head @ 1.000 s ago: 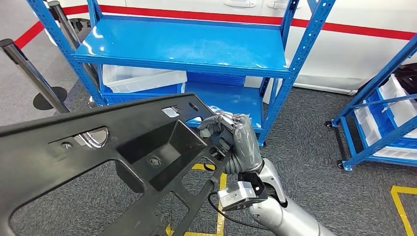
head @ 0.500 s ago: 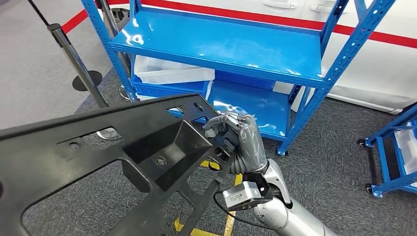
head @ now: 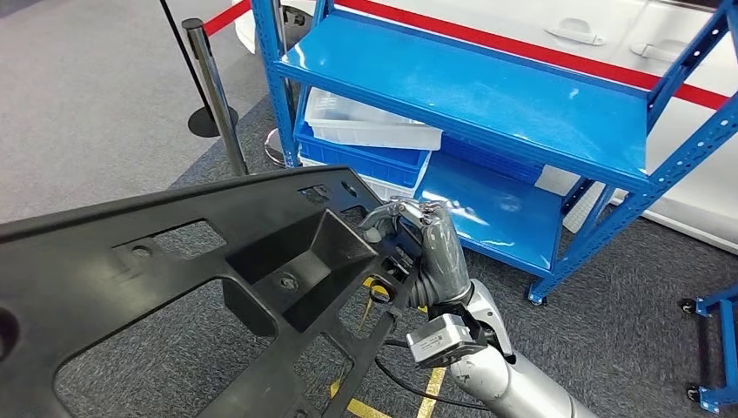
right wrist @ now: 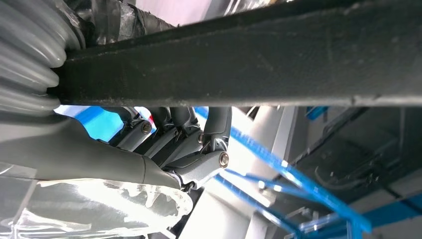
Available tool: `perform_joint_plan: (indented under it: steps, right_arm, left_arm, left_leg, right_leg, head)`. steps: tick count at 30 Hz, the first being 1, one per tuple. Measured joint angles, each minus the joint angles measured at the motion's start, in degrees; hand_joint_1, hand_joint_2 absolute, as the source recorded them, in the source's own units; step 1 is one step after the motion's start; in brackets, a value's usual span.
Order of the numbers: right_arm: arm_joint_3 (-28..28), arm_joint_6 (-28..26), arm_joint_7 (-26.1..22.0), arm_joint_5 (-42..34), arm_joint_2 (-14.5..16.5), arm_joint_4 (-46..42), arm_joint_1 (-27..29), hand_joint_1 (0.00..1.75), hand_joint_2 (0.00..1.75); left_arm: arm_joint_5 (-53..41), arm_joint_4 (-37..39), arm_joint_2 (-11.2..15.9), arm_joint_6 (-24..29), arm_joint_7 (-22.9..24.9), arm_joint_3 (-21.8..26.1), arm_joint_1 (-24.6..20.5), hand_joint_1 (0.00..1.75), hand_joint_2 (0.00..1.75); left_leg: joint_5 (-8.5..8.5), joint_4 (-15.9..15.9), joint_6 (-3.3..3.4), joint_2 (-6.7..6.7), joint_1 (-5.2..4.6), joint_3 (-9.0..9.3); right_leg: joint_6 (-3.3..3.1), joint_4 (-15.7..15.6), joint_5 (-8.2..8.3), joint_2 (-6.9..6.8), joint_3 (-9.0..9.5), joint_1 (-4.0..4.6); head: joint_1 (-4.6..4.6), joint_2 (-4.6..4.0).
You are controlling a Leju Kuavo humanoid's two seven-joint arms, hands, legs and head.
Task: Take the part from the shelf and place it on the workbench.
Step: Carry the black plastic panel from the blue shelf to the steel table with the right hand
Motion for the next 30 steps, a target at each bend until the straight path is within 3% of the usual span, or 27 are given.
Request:
perform_joint_plan:
  steps: [1, 2, 4, 6, 7, 8, 10, 12, 14, 16, 17, 18, 19, 21, 22, 23, 25, 27, 29, 30]
  right_arm:
    - [0.0, 0.1, -0.3, -0.6, 0.0, 0.2, 0.0, 1.75, 1.75]
    - [0.0, 0.3, -0.5, -1.3, 0.0, 0.5, 0.0, 1.75, 1.75]
    - [0.0, 0.7, -1.0, -2.5, 0.0, 0.9, 0.0, 1.75, 1.75]
    - [0.0, 1.2, -1.6, -3.7, 0.0, 1.2, -0.1, 1.75, 1.75]
    - [0.0, 1.5, -1.9, -4.3, 0.0, 1.3, -0.1, 1.75, 1.75]
    - [0.0, 1.7, -2.2, -4.9, 0.0, 1.4, -0.1, 1.75, 1.75]
    - [-0.1, 2.1, -2.8, -6.1, 0.1, 1.7, -0.2, 1.75, 1.75]
    - [-0.1, 2.5, -3.3, -6.9, 0.3, 2.0, -0.3, 1.75, 1.75]
    - [-0.2, 2.8, -3.6, -7.3, 0.4, 2.2, -0.3, 1.75, 1.75]
    - [-0.3, 2.8, -3.9, -7.4, 0.4, 2.5, -0.3, 1.75, 1.75]
    - [-0.3, 2.8, -4.0, -7.4, 0.4, 2.5, -0.3, 1.75, 1.75]
    - [-0.3, 2.7, -4.2, -7.5, 0.4, 2.6, -0.2, 1.75, 1.75]
    - [-0.3, 2.7, -4.3, -7.6, 0.4, 2.6, -0.2, 1.75, 1.75]
    - [-0.4, 2.8, -4.5, -7.9, 0.4, 2.7, -0.3, 1.75, 1.75]
    - [-0.5, 2.9, -4.6, -8.0, 0.4, 2.7, -0.3, 1.75, 1.75]
    - [-0.5, 3.0, -4.7, -8.1, 0.4, 2.8, -0.3, 1.75, 1.75]
    - [-0.6, 3.0, -4.8, -8.3, 0.4, 2.8, -0.3, 1.75, 1.75]
    - [-0.7, 3.0, -4.8, -8.3, 0.4, 2.9, -0.3, 1.75, 1.75]
    - [-0.7, 3.0, -4.8, -8.3, 0.4, 3.0, -0.3, 1.75, 1.75]
    - [-0.7, 3.0, -4.9, -8.3, 0.4, 3.0, -0.3, 1.75, 1.75]
  left_arm:
    - [-0.2, 0.3, -0.1, -0.3, -0.3, 0.0, 0.0, 0.0, 1.75]
    - [-0.5, 0.7, -0.2, -0.7, -0.4, 0.0, 0.0, 0.0, 1.75]
    - [-0.9, 1.3, -0.3, -1.2, -0.6, 0.0, -0.2, 0.0, 1.75]
    - [-1.4, 1.8, -0.5, -1.5, -0.6, 0.0, -0.4, 0.0, 1.75]
    - [-1.7, 2.0, -0.6, -1.7, -0.6, 0.0, -0.6, 0.0, 1.75]
    - [-2.0, 2.2, -0.7, -1.9, -0.6, 0.0, -0.7, 0.0, 1.75]
    - [-2.5, 2.8, -0.8, -2.2, -0.6, 0.0, -0.8, 0.0, 1.75]
    - [-2.9, 3.3, -0.9, -2.4, -0.5, 0.0, -0.9, 0.0, 1.75]
    - [-3.2, 3.6, -1.0, -2.5, -0.5, 0.0, -1.1, 0.0, 1.75]
    - [-3.7, 3.9, -1.1, -2.5, -0.7, 0.0, -1.3, 0.0, 1.75]
    - [-3.9, 4.0, -1.1, -2.4, -0.9, 0.0, -1.2, 0.0, 1.75]
    - [-4.3, 4.2, -1.1, -2.3, -1.2, 0.0, -1.2, 0.0, 1.75]
    - [-4.6, 4.3, -1.1, -2.2, -1.4, 0.0, -1.2, 0.0, 1.75]
    - [-5.4, 4.5, -1.1, -1.9, -1.8, 0.0, -1.4, 0.0, 1.75]
    - [-5.7, 4.6, -1.2, -1.9, -2.0, 0.0, -1.5, 0.0, 1.75]
    - [-6.0, 4.6, -1.2, -1.8, -2.1, 0.0, -1.6, 0.0, 1.75]
    - [-6.2, 4.8, -1.2, -1.8, -2.2, 0.0, -1.5, 0.0, 1.75]
    - [-6.2, 4.9, -1.3, -1.8, -2.3, 0.0, -1.5, 0.0, 1.75]
    - [-6.2, 5.1, -1.5, -1.8, -2.3, 0.0, -1.7, 0.0, 1.75]
    - [-6.2, 5.1, -1.5, -1.8, -2.3, 0.0, -1.7, 0.0, 1.75]
  left_leg:
    - [0.04, 0.0, 0.1, -0.81, -0.16, -0.03]
    - [0.07, 0.1, 0.15, -1.66, -0.32, -0.05]
    - [0.08, 0.3, 0.17, -3.32, -0.47, -0.06]
    - [0.1, 0.7, 0.03, -4.76, -0.53, -0.4]
    - [0.2, 0.8, -0.18, -5.4, -0.42, -0.72]
    - [0.35, 0.9, -0.47, -6.11, -0.29, -1.05]
    - [0.56, 0.9, -1.1, -6.96, -0.09, -1.54]
    - [-0.83, 2.9, -1.73, -4.26, -0.35, -2.59]
    - [-4.15, 9.0, -2.41, -0.64, -0.28, -5.55]
    - [-6.4, 15.3, -2.97, 0.27, 0.21, -8.68]
    - [-6.21, 16.2, -3.22, 0.42, 0.43, -9.11]
    - [-4.95, 14.7, -3.41, 0.66, 0.62, -8.27]
    - [-3.07, 11.2, -3.53, 1.25, 0.75, -6.32]
    - [-0.6, 3.5, -3.25, 3.12, 0.5, -2.24]
    - [-0.23, 1.5, -2.86, 3.66, 0.3, -1.17]
    - [-0.39, 0.8, -2.42, 3.7, 0.06, -0.93]
    - [-0.16, 0.6, -1.53, 2.54, 0.05, -0.89]
    - [0.17, 0.1, -0.76, 1.51, 0.27, -0.51]
    - [0.36, -0.1, -0.16, 0.48, 0.38, -0.29]
    - [0.38, -0.1, 0.03, -0.1, 0.3, -0.3]
  right_leg:
    - [-0.21, 2.5, -0.46, 0.22, -1.32, 0.16]
    - [-0.49, 2.8, 0.23, 0.34, -1.62, 0.29]
    - [-1.24, -2.8, 4.14, 1.47, 0.85, 0.51]
    - [-1.85, -9.9, 6.92, 4.77, 4.06, 0.42]
    - [-1.91, -11.9, 7.37, 5.98, 4.91, 0.42]
    - [-1.86, -12.7, 7.27, 6.44, 5.23, 0.44]
    - [-1.86, -13.4, 7.52, 5.07, 5.54, 0.37]
    - [-2.18, -14.0, 7.81, 3.42, 5.92, 0.07]
    - [-2.37, -14.3, 7.87, 1.59, 6.07, 0.07]
    - [-2.36, -14.2, 7.74, -0.32, 6.05, 0.02]
    - [-2.3, -14.2, 7.65, -1.2, 6.05, -0.05]
    - [-2.16, -14.1, 7.53, -2.02, 6.08, -0.15]
    - [-1.96, -14.0, 7.38, -2.78, 6.14, -0.24]
    - [-1.37, -13.7, 7.03, -4.05, 6.27, -0.19]
    - [-1.04, -13.6, 6.9, -4.54, 6.34, -0.08]
    - [-0.71, -13.7, 6.84, -4.98, 6.42, 0.07]
    - [0.0, -13.8, 6.74, -5.58, 6.72, 0.07]
    - [0.53, -12.3, 5.47, -3.83, 6.37, -0.19]
    - [0.67, -6.1, 2.11, -0.9, 3.66, -0.26]
    - [0.66, -2.1, 0.41, -0.14, 1.71, -0.19]
  head:
    - [-0.18, 0.0]
    - [-0.36, 0.0]
    - [-0.71, 0.0]
    - [-1.31, 0.0]
    - [-1.64, 0.0]
    - [-1.95, 0.0]
    - [-2.29, 0.0]
    - [-2.98, 0.0]
    - [-3.78, 0.0]
    - [-4.48, 0.0]
    - [-4.8, 0.0]
    - [-5.07, 0.0]
    - [-5.27, 0.0]
    - [-5.73, 0.0]
    - [-5.92, 0.0]
    - [-6.07, 0.0]
    - [-6.29, 0.0]
    - [-6.47, 0.0]
    - [-6.51, 0.0]
    - [-6.6, 0.0]
